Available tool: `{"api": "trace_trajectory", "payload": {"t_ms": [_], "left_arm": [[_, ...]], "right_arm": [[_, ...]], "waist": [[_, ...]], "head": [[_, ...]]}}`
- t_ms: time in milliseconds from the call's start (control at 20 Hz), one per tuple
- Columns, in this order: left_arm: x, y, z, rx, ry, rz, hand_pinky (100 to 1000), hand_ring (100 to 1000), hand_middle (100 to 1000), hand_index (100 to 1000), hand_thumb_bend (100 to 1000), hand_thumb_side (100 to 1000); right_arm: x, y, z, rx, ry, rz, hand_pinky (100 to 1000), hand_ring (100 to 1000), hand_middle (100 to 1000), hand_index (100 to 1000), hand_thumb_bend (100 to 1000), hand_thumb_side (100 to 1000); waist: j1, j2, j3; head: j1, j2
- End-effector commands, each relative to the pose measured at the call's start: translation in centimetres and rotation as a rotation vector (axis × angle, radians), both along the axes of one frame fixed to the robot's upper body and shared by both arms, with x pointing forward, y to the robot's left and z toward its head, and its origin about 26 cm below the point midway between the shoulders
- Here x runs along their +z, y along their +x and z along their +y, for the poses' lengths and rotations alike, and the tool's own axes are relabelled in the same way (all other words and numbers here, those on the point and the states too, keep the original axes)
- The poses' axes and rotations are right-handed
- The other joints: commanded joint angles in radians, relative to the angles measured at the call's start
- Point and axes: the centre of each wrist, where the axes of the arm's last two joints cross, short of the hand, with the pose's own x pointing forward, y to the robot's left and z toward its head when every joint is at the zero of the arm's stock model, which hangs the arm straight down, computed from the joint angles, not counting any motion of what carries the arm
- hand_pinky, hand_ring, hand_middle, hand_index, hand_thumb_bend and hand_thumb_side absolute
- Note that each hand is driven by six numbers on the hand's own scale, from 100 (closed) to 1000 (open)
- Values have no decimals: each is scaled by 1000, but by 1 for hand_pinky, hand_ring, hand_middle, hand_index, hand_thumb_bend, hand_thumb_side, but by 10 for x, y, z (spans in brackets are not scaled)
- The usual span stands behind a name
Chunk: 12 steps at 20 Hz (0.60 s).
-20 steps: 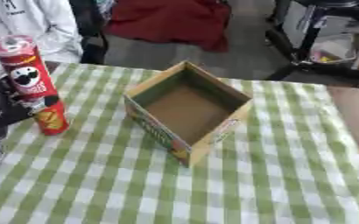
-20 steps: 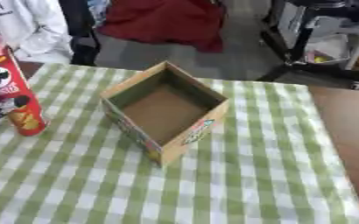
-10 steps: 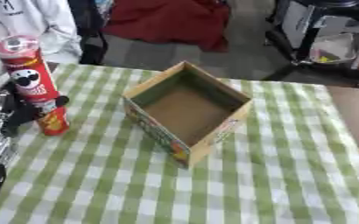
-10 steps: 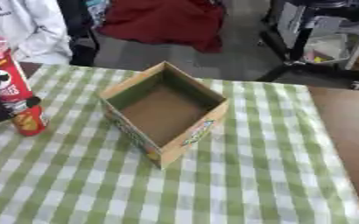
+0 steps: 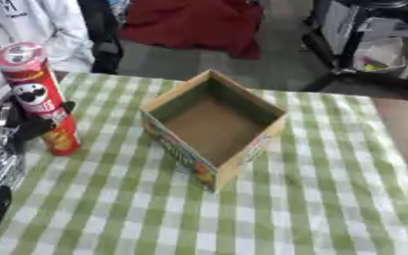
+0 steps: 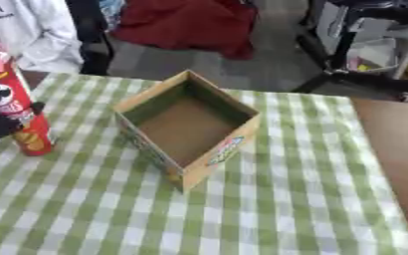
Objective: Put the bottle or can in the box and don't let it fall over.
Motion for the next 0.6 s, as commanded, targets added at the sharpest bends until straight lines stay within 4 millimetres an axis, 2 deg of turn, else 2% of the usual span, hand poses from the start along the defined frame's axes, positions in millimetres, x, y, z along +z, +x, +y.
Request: {"api": "trace_trajectory", "payload": {"t_ms": [50,200,450,600], "left_arm": [[18,2,3,25,12,-34,887,647,614,697,441,100],[17,3,1,47,-6,-36,870,627,590,672,338,100],[19,5,-1,62,-19,-48,869,599,570,653,415,100],[22,5,-2,69,-7,-49,862,565,561,645,428,100]], "right_arm": [[10,-1,-3,-4,-2,-24,870,866,844,887,337,884],[9,-1,-3,-6,0,-21,871,866,844,887,335,888],[8,-1,-4,-7,1,-19,872,865,842,887,329,893],[7,-1,-4,-8,1,-18,873,864,842,888,326,897]], "waist": [[5,-14,-2],[6,-13,-4],[8,-14,-6],[11,-16,-7]], "head": [[3,-10],[4,-12],[3,-7],[-2,-1]]}}
